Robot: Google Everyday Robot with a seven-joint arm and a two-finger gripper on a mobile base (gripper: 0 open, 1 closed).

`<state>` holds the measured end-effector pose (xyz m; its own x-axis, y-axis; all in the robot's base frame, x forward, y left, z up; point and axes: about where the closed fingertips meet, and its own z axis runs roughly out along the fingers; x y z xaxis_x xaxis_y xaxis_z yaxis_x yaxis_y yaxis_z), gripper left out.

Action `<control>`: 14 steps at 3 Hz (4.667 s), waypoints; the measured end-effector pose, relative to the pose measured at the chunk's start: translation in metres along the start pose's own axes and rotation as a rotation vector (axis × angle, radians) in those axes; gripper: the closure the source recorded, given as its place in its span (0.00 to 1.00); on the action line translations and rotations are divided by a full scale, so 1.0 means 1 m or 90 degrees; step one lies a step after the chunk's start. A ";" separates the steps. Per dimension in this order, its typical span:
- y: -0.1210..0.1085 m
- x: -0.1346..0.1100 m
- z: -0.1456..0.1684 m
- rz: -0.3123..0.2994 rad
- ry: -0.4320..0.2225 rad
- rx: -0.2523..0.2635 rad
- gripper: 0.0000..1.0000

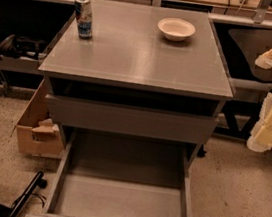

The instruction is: Place redbull can into middle drawer

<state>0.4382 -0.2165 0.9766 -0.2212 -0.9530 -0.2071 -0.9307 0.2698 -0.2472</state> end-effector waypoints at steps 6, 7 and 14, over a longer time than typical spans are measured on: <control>-0.155 -0.224 0.051 -0.052 -0.578 0.126 0.00; -0.174 -0.242 0.072 -0.017 -0.600 0.122 0.00; -0.286 -0.481 0.251 0.173 -0.761 -0.021 0.00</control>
Offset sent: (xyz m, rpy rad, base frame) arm 0.0729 0.0448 -0.0293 0.3069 -0.1306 0.1120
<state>0.8836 0.1998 0.9093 -0.0198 -0.1354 -0.9906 -0.9067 0.4200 -0.0393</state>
